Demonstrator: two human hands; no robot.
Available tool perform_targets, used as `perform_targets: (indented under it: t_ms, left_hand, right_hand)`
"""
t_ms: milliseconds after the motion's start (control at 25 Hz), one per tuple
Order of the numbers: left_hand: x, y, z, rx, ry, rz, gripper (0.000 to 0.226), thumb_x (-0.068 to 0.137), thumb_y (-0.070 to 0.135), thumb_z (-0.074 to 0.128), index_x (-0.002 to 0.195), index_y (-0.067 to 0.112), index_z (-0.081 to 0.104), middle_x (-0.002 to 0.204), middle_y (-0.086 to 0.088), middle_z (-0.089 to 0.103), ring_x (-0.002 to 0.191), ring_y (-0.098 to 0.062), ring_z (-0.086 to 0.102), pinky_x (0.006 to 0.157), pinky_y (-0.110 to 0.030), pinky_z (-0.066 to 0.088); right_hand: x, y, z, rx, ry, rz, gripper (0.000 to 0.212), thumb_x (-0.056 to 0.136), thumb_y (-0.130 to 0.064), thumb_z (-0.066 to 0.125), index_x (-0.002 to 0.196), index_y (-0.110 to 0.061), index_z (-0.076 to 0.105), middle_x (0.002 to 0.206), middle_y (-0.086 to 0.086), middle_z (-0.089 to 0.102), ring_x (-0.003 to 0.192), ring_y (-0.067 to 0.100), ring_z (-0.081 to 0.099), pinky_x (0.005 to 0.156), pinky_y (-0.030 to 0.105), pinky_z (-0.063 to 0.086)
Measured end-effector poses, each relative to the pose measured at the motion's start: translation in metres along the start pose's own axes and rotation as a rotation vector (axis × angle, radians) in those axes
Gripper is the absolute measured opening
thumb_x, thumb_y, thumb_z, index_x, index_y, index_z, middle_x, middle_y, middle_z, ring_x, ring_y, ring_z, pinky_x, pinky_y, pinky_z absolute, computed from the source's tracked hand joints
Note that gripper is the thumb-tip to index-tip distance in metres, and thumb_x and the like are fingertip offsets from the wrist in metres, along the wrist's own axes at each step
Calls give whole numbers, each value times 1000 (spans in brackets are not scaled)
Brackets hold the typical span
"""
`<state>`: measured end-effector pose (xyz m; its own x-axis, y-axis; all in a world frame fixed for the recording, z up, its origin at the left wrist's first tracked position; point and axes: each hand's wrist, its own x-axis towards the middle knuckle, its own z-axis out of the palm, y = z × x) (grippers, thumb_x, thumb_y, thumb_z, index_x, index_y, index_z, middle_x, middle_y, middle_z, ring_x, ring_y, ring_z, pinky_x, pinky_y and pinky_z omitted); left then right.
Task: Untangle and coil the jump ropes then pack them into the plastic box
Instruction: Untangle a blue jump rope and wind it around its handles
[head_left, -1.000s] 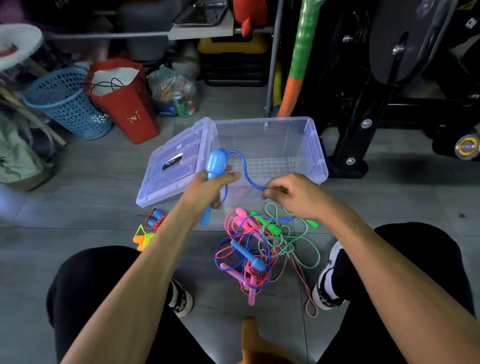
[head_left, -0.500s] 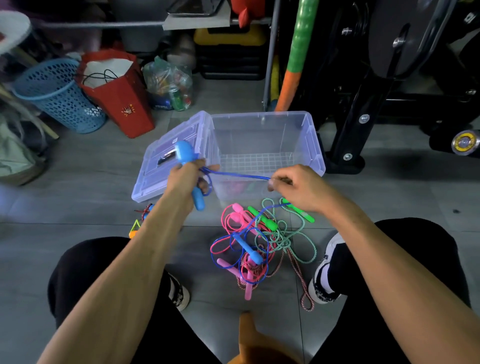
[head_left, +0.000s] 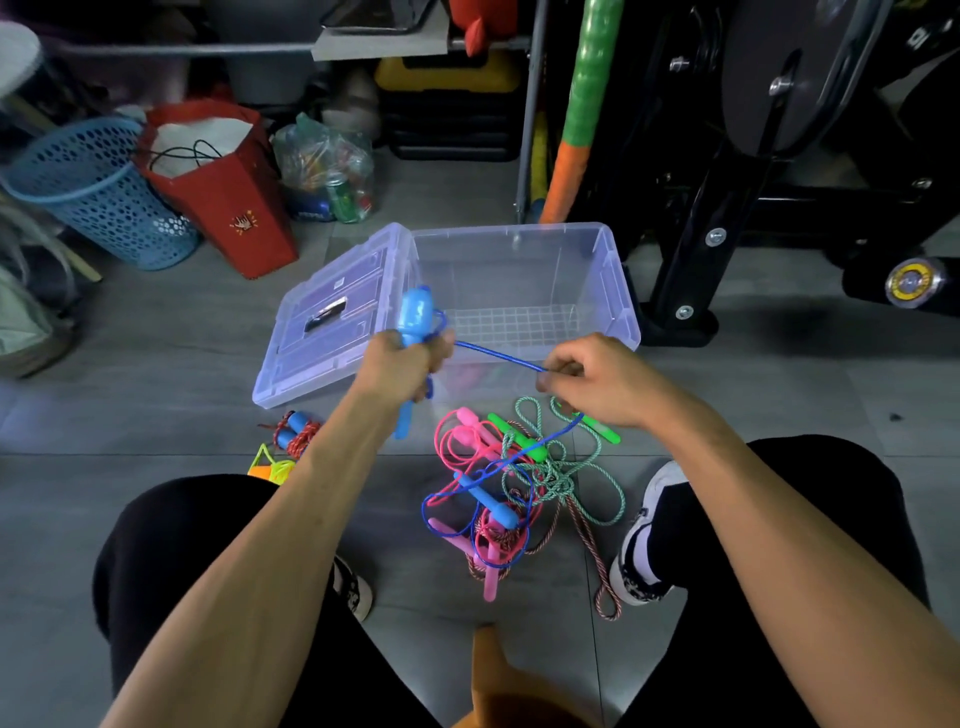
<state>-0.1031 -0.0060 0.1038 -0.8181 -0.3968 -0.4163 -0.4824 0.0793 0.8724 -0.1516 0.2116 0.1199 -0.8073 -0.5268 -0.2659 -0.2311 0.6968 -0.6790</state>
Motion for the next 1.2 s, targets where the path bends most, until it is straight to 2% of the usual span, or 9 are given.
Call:
perform_targets:
  t_ms: [120,320,480,640,800,920,1040,1120,1200]
  left_hand:
    - [10,-1,-6,-69,84,-39,16,86,20,67,78,6,66,60,-8,53,32,-12,34,36,-17,28]
    - [-15,0,24,60,-436,90,29,88,38,67,79,11,62,73,-20,61,39,-17,34,46,-26,34]
    - [-10,6,24,-177,-133,-2,22,91,19,62,71,10,60,52,-1,47,34,-13,29,44,-25,28]
    - [8,0,1,-484,183,-226,17,90,13,57,73,13,59,59,-1,48,32,-11,29,44,-21,31]
    - [14,-13,-11,106,199,-227,26,88,33,65,77,13,54,63,-5,53,37,-17,41,45,-24,35]
    - [10,-21,-6,555,192,-78,34,89,41,60,91,8,56,82,-13,64,73,-33,62,64,-33,47]
    - [4,-21,-11,888,286,84,31,93,32,53,102,3,61,103,-19,64,103,-39,53,81,-38,42]
    - [0,-16,-10,792,214,153,26,92,34,57,85,9,61,85,-14,63,86,-34,53,71,-34,42]
    - [-9,-8,1,493,-61,198,33,87,40,64,73,10,60,69,-5,55,67,-23,46,61,-29,39]
  right_hand:
    - [-2,3,-8,-7,19,-26,21,95,-24,56,77,-22,67,53,-20,59,47,2,51,57,27,43]
    - [-1,-13,6,25,-28,-132,26,97,-23,55,77,-9,65,52,-7,44,45,7,33,46,22,25]
    - [0,-13,7,24,-51,-94,25,94,-30,60,77,-13,65,55,-4,48,46,6,35,48,24,30]
    - [0,-1,-4,-4,-17,-25,18,92,-27,60,83,-15,68,69,0,66,58,12,54,62,31,48]
    - [1,9,-8,-143,64,-27,20,94,-23,56,87,-13,72,74,0,67,67,17,57,65,30,45]
    - [6,16,1,-228,70,-6,22,94,-26,54,82,-15,69,71,0,62,73,24,56,68,34,49]
    - [11,20,6,-341,44,37,25,95,-26,53,78,-13,65,71,4,58,78,26,50,67,36,49]
    - [11,11,7,-293,10,-10,22,95,-24,55,82,-14,69,66,-2,53,74,22,49,61,30,40]
    - [8,-4,8,-171,-40,-88,18,96,-24,56,87,-19,72,63,-6,52,63,12,49,55,23,36]
